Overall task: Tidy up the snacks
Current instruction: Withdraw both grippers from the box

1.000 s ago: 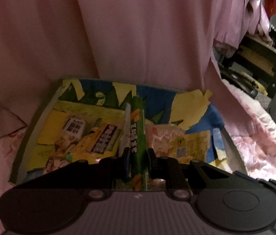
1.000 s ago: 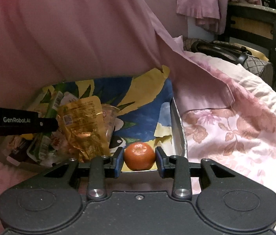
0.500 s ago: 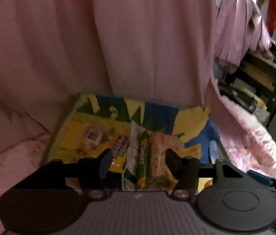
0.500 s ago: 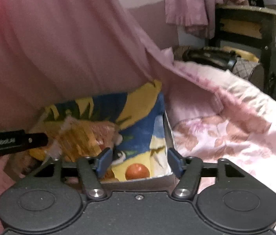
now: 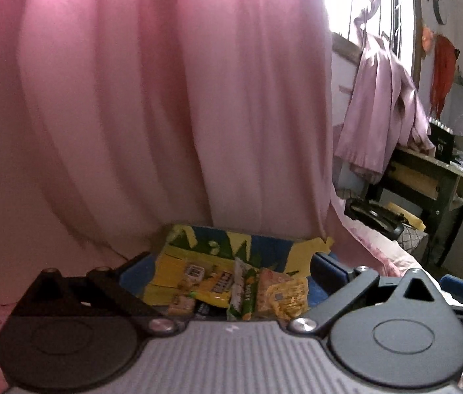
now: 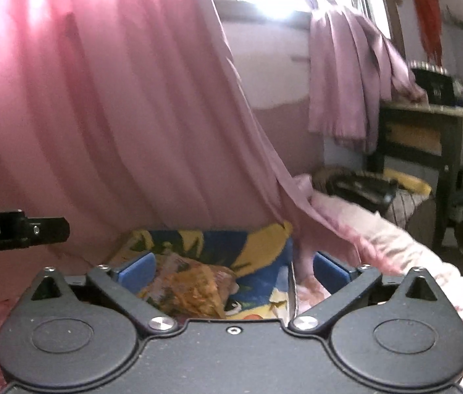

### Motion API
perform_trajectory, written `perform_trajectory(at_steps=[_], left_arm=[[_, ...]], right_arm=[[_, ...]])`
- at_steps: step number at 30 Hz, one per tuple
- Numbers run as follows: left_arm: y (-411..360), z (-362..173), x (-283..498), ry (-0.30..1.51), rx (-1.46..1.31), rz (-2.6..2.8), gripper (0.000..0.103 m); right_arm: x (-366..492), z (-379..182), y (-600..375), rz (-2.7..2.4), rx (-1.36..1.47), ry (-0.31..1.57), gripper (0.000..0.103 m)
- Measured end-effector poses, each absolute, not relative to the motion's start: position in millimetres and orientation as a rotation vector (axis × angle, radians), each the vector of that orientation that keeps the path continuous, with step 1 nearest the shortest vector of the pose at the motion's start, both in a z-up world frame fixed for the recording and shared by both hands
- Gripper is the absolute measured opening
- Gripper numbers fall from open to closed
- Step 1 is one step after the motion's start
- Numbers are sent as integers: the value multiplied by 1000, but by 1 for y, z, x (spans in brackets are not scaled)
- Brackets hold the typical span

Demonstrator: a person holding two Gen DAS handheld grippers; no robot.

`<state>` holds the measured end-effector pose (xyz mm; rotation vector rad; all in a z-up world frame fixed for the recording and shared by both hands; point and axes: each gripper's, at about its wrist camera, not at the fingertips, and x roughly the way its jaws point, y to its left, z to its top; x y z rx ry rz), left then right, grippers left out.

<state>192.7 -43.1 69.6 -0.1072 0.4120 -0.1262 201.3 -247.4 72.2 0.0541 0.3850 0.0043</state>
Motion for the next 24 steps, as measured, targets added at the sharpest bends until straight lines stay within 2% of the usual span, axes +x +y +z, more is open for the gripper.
perform_trajectory(at_steps=[8,20,24], left_arm=[[-18,72,131,388,-96,-77,103],[26,50,60,384,-107,1,103],[35,39,50,434,-120,8,103]], right_arm=[[142,85,-238,57,27,338,102],[84,71,-215,96,-44,381,102],[70,67,-209,99,-46,395,102]])
